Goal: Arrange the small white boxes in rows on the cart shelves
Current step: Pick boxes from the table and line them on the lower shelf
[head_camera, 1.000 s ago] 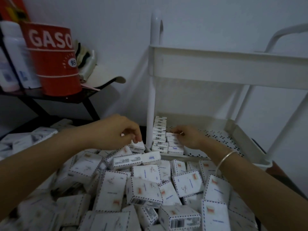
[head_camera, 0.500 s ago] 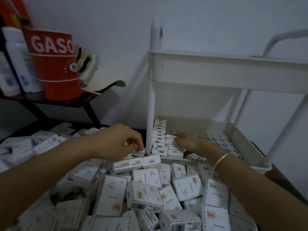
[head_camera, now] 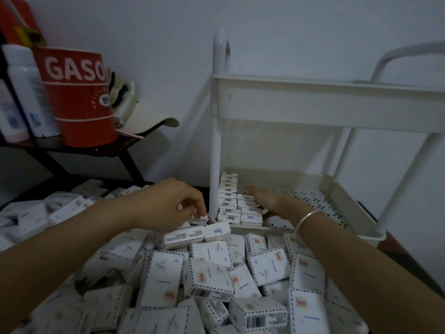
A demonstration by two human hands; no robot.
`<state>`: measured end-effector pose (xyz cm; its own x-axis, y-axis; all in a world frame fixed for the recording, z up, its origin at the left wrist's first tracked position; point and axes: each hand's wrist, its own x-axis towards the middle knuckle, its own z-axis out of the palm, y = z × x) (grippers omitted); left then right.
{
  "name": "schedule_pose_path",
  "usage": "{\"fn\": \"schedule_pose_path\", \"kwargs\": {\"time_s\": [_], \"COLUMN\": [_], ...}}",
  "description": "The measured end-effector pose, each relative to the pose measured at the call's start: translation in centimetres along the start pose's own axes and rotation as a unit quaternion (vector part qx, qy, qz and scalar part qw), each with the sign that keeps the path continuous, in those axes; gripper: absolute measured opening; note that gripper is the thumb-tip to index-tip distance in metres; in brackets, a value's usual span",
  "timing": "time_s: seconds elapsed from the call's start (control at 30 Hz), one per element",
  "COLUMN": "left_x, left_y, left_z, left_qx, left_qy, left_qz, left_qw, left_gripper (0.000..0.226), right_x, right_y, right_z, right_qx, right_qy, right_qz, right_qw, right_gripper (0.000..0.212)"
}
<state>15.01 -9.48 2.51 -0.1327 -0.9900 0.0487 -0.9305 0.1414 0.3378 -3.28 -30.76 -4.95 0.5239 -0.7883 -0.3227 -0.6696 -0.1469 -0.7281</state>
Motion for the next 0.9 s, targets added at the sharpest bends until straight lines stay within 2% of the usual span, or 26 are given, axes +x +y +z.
{"fn": "schedule_pose_path", "kwargs": {"time_s": [0.07, 0.13, 0.23, 0.3, 0.37, 0.4, 0.47, 0.53, 0.6, 0.7, 0.9], "left_x": [-0.2, -0.5, -1.0, -1.3, -1.8, -2.0, -2.3, -2.5, -2.6, -2.7, -2.8], "left_y": [-0.1, -0.2, -0.5, -0.6, -0.8, -0.9, -0.9, -0.8, -0.6, -0.4, 0.1], "left_z": [0.0, -0.1, -0.2, -0.2, -0.1, 0.0, 0.3, 0.6, 0.6, 0.3, -0.4], "left_qx": [0.002, 0.0, 0.006, 0.009, 0.023, 0.042, 0.098, 0.123, 0.112, 0.058, -0.091], "left_qy": [0.004, 0.007, 0.007, 0.009, 0.003, -0.006, -0.02, -0.01, 0.011, 0.046, 0.087], "left_qz": [0.003, 0.001, 0.011, 0.016, 0.006, -0.003, -0.014, -0.018, -0.025, -0.047, -0.065], "left_qw": [1.0, 1.0, 1.0, 1.0, 1.0, 0.999, 0.995, 0.992, 0.993, 0.996, 0.99], "left_gripper": [0.028, 0.027, 0.018, 0.007, 0.028, 0.037, 0.043, 0.035, 0.025, 0.017, 0.007], "right_x": [0.1, -0.1, -1.6, -3.6, -6.3, -7.7, -10.3, -11.9, -12.4, -12.1, -11.4], "right_y": [-0.4, -0.9, -2.1, -3.2, -4.1, -4.4, -4.5, -4.3, -3.9, -3.2, -2.3], "right_z": [-0.1, 0.1, 0.0, -0.1, 0.4, 0.8, 1.9, 2.9, 3.6, 4.4, 4.5], "right_qx": [-0.026, -0.094, -0.191, -0.19, -0.162, -0.151, -0.163, -0.201, -0.234, -0.23, -0.181], "right_qy": [-0.006, 0.0, 0.101, 0.181, 0.229, 0.226, 0.158, 0.063, 0.016, 0.015, 0.052], "right_qz": [0.012, -0.017, -0.109, -0.187, -0.261, -0.292, -0.328, -0.327, -0.324, -0.325, -0.311], "right_qw": [1.0, 0.995, 0.97, 0.947, 0.924, 0.917, 0.917, 0.921, 0.916, 0.917, 0.932], "right_gripper": [0.074, 0.072, 0.058, 0.043, 0.028, 0.02, 0.014, 0.021, 0.033, 0.043, 0.028]}}
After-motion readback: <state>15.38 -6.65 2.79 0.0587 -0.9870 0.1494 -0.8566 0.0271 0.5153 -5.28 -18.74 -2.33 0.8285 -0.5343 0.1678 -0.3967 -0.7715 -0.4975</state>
